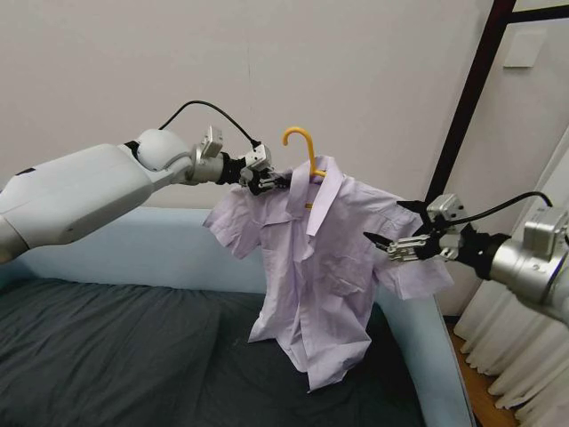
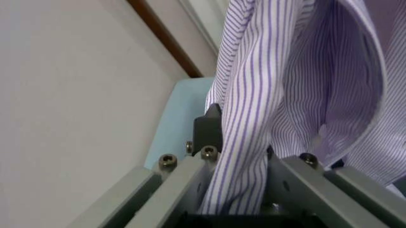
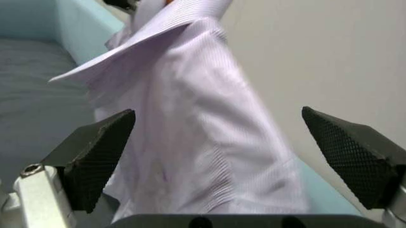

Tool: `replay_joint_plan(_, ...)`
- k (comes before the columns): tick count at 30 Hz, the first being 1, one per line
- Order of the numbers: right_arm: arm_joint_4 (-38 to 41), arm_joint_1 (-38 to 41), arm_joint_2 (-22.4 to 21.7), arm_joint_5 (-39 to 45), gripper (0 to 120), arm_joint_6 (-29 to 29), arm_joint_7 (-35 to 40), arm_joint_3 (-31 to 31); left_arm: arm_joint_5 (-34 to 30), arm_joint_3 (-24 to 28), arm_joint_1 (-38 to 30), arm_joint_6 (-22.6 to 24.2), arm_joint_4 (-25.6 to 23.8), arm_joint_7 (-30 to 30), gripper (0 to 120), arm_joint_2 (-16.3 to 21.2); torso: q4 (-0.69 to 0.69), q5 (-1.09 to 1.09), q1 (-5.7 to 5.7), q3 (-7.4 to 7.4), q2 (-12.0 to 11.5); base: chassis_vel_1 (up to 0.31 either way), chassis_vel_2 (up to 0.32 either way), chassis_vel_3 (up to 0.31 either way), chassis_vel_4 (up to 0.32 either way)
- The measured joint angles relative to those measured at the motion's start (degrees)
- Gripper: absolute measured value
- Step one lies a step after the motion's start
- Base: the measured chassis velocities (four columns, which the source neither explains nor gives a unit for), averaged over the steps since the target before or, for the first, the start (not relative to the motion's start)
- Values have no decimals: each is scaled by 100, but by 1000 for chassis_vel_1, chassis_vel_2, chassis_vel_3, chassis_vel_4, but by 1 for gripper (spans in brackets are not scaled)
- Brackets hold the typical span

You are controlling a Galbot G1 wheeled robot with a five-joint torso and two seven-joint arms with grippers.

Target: Pick up the clothes from the sofa and hang them on the clothes hanger.

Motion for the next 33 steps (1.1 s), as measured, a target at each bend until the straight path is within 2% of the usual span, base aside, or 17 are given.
replay_joint_plan(3, -46, 46, -204, 162, 100, -79, -66, 17, 94, -63, 88, -24, -112, 26, 0, -30, -2, 2, 0, 0, 1, 0, 0, 0, 0)
replay_joint_plan(6, -6, 43, -380, 217, 100, -272, -265, 20, 158, -136, 169, -30, -207, 33, 0, -22, 2, 0, 0, 0, 1, 0, 0, 0, 0)
replay_joint_plan(14, 41, 28, -426, 509, 98, -458, -312, 18, 233, -151, 230, -43, -323, 44, 0, -41, 3, 0, 0, 0, 0, 0, 0, 0, 0)
replay_joint_plan(18, 171, -22, -452, 610, 82, -622, -324, -2, 250, -151, 245, -27, -509, 37, 0, -46, 1, 0, -1, 0, 1, 0, 0, 0, 0)
replay_joint_plan(19, 171, -22, -452, 610, 82, -622, -324, -2, 250, -151, 245, -27, -509, 37, 0, -46, 1, 0, -1, 0, 1, 0, 0, 0, 0)
replay_joint_plan(22, 208, -37, -446, 692, 67, -682, -301, -20, 270, -153, 281, 2, -693, 15, 0, 0, 3, 0, 0, 0, 0, 0, 0, 0, 0)
replay_joint_plan(23, 208, -37, -446, 692, 67, -682, -301, -20, 270, -153, 281, 2, -693, 15, 0, 0, 3, 0, 0, 0, 0, 0, 0, 0, 0)
replay_joint_plan(25, 235, -54, -479, 753, 60, -687, -295, -27, 318, -168, 322, 15, -772, -16, 0, 28, 2, -1, 0, 0, 0, 0, 0, 0, 0)
replay_joint_plan(26, 249, -66, -506, 758, 52, -690, -299, -30, 353, -176, 345, 15, -805, -26, 0, 45, 2, -1, 0, 0, 1, 0, 0, 0, 0)
replay_joint_plan(28, 258, -72, -519, 758, 51, -691, -305, -32, 364, -178, 355, 15, -825, -32, 0, 53, 2, -1, 0, 0, 1, 0, 0, 0, 0)
replay_joint_plan(33, 346, -111, -571, 704, 26, -696, -394, -68, 375, -198, 377, 14, -935, -90, 0, 71, 2, -1, 0, 0, 1, 0, 0, 0, 0)
